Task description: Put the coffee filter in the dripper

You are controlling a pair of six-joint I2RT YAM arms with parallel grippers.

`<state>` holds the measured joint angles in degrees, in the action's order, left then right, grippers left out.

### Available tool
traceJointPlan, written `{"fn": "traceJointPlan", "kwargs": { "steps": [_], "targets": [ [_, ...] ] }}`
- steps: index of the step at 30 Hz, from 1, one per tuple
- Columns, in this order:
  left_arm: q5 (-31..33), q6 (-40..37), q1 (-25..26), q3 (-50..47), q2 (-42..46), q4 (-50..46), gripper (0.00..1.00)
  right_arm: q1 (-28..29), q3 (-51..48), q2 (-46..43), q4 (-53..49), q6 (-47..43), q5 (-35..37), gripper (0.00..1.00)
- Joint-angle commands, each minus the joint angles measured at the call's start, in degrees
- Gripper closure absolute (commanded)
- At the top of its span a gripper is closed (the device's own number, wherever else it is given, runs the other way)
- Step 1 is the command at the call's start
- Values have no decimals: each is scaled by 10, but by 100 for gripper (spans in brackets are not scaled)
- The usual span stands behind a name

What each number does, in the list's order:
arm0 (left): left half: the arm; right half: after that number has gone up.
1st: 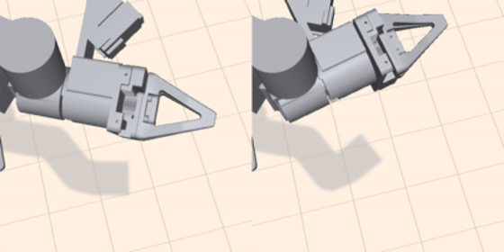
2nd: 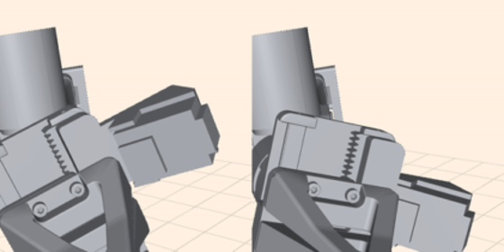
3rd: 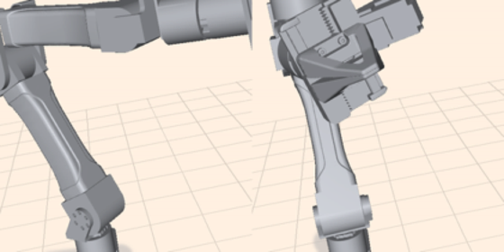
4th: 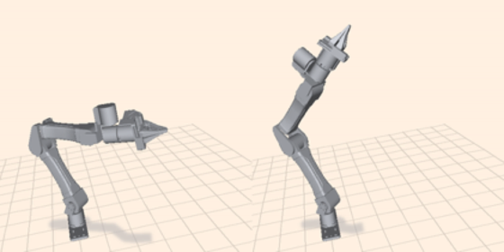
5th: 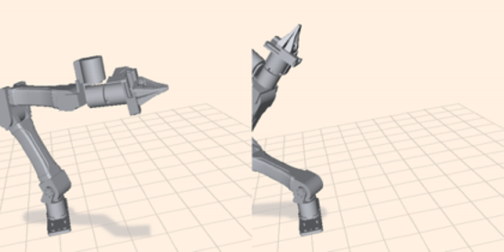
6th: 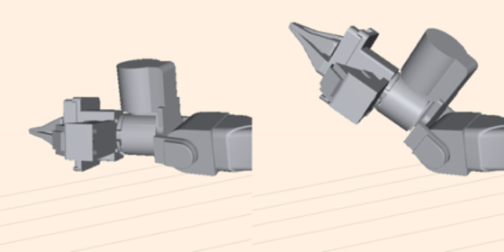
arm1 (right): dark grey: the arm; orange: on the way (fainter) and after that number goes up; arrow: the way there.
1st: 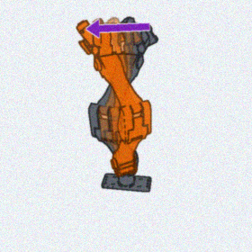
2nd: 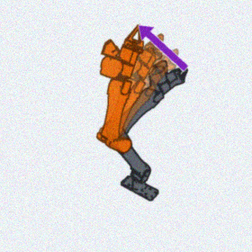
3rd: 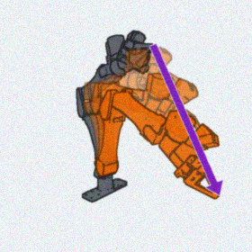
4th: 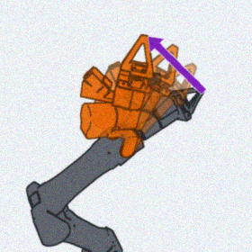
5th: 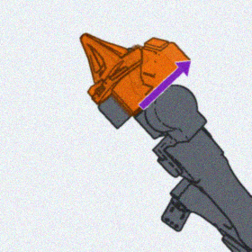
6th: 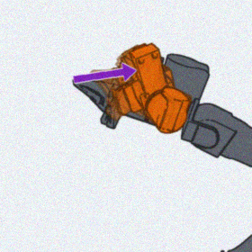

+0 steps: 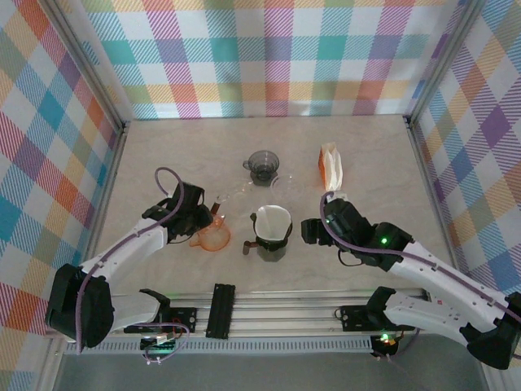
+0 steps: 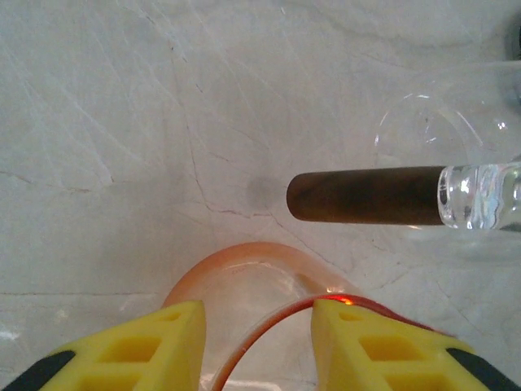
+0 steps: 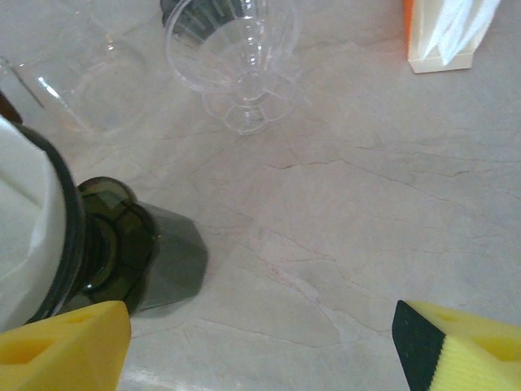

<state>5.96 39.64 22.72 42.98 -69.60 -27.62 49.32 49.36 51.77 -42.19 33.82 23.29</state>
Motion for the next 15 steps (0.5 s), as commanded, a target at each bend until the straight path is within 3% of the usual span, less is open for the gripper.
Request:
{"fn": "traceJointPlan", "kwargs": {
  "steps": [1,15],
  "targets": [
    [2,-6,-3,-7,-11,-42,64,-23,-23,-13,-10,23,15,15],
    [-38,9,-1,-15,65,-63,60,-47,-50,-26,2,27,-4,15]
  ]
}}
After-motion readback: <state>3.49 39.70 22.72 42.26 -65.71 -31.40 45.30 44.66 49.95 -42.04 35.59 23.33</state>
